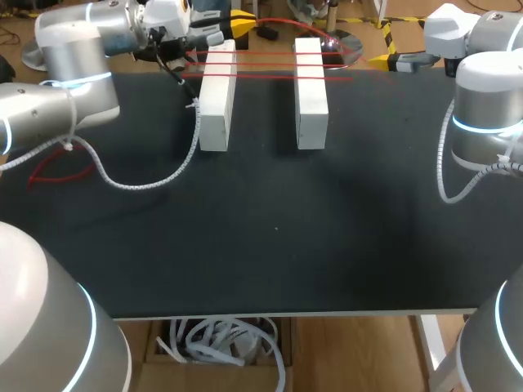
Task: Grab the tape and strap the tape.
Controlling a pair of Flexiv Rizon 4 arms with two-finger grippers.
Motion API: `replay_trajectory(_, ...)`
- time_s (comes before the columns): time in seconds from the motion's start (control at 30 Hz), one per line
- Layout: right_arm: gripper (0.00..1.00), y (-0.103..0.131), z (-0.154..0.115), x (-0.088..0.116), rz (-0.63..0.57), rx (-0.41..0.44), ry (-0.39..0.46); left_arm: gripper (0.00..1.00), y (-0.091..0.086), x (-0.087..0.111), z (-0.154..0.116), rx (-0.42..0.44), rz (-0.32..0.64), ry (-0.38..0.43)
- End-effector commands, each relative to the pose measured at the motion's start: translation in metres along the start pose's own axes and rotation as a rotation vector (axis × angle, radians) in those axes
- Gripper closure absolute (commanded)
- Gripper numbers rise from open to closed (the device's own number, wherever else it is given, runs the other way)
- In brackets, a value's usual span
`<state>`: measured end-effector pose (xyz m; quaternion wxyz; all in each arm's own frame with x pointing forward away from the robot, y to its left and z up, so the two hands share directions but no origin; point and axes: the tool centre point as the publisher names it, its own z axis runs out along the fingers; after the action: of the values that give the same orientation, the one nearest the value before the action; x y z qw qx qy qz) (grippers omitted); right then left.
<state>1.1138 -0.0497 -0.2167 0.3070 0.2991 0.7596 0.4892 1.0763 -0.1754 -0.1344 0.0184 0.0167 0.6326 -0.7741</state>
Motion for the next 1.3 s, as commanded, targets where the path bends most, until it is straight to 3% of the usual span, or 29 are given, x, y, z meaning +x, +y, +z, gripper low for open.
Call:
replay_trajectory(0.03,0.00,0.000,0.000,0.000,0.000,0.002,0.001,1.00,-0.001,0.005,0.000,-0.002,0.002,-0.015)
replay_trajectory(0.3,0.00,0.000,0.000,0.000,0.000,0.002,0.001,1.00,-0.001,0.005,0.000,-0.002,0.002,-0.015)
replay_trajectory(0.53,0.00,0.000,0.000,0.000,0.000,0.002,0.001,1.00,0.003,0.010,0.016,0.129,-0.009,-0.010)
replay_trajectory(0.77,0.00,0.000,0.000,0.000,0.000,0.002,0.001,1.00,0.005,0.009,0.034,0.159,-0.025,0.026)
replay_trajectory(0.97,0.00,0.000,0.000,0.000,0.000,0.002,0.001,1.00,0.004,0.010,0.038,0.221,-0.032,0.013)
replay_trajectory(1.3,0.00,0.000,0.000,0.000,0.000,0.002,0.001,1.00,0.002,-0.001,0.041,0.225,-0.035,-0.027)
